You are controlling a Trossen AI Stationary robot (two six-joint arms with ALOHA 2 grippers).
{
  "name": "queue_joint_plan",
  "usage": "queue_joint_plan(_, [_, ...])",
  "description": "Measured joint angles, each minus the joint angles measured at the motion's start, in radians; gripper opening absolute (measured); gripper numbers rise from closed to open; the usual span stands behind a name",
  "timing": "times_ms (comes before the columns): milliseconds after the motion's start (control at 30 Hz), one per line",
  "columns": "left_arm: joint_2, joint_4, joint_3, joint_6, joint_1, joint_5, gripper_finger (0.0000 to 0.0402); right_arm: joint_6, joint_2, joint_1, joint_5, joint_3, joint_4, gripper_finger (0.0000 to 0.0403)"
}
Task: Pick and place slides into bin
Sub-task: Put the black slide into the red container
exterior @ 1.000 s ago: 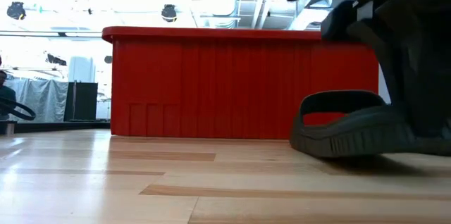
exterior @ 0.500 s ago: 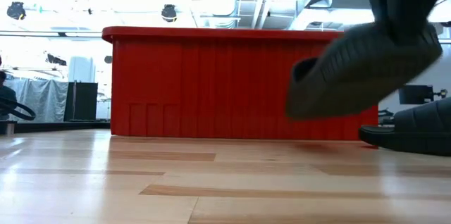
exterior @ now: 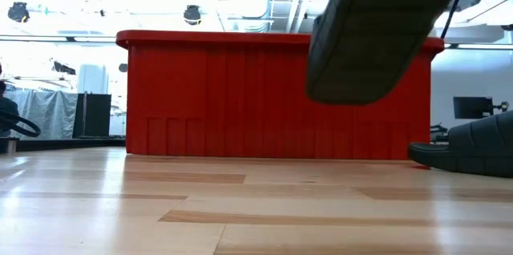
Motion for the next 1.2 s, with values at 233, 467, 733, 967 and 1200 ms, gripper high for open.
queue_joint_plan(233, [0.000,-0.001,0.000,-0.008,0.000,0.000,0.0125,-0.004,-0.037,-0.001,-0.037,0.051,-0.001,0.0001])
queue_joint_plan(467, [0.000,-0.023,0.000,-0.013,0.000,0.000,0.0125,0.015,-0.118,0.001,-0.028,0.057,0.006,0.0001])
queue_joint_plan(733, [0.000,-0.026,0.000,-0.013,0.000,-0.001,0.0125,0.016,-0.223,-0.006,0.097,0.058,0.075,0.0001])
queue_joint_plan(967, [0.000,-0.039,0.000,-0.013,0.000,-0.003,0.0125,-0.073,-0.312,-0.022,0.280,0.057,0.162,0.0001])
queue_joint_plan(1200, [0.000,-0.075,0.000,-0.009,0.000,-0.021,0.0125,-0.218,-0.387,-0.095,0.382,0.057,0.206,0.0001])
